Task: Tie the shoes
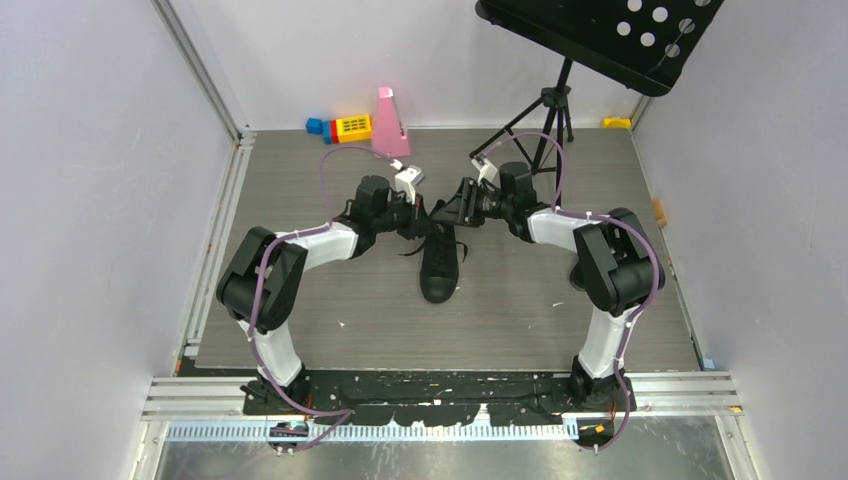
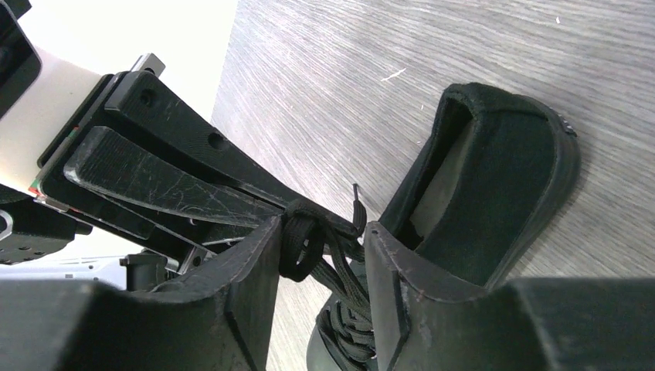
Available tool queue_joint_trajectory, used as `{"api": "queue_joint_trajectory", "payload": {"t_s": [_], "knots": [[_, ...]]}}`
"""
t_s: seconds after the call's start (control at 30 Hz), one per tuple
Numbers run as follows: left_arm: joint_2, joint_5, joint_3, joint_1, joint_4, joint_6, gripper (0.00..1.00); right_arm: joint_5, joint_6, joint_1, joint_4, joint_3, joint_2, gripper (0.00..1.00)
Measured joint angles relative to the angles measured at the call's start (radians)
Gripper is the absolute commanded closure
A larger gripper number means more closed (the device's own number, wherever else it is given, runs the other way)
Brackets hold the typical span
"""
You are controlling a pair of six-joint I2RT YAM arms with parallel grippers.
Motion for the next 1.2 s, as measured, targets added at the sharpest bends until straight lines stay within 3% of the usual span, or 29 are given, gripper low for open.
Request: {"api": "queue_joint_trajectory", "payload": {"t_s": [0.23,0.67,0.87,1.0,1.13,1.2], "knots": [[0.000,0.000,0.000,0.000,-0.005,0.000,1.00,-0.012,0.026,0.004,0.033,0.002,0.014,0.79],[0.000,-0.001,0.000,0.000,-0.008,0.001,0.99,-0.004,0.013,0.005,0.032,0.002,0.012,1.00],[-0.023,-0.039,-0.006,0.000,-0.029,0.010,0.69,0.012,0.001,0.005,0.024,0.002,0.004,1.00],[-0.080,-0.089,-0.044,0.000,-0.037,0.014,0.55,0.019,-0.003,0.005,0.024,0.002,0.000,1.00],[-0.130,-0.122,-0.064,0.000,-0.042,0.017,0.52,0.024,-0.004,0.005,0.024,0.002,0.000,1.00],[-0.146,-0.135,-0.064,0.000,-0.051,0.012,0.59,0.026,-0.004,0.005,0.024,0.002,0.000,1.00]]}}
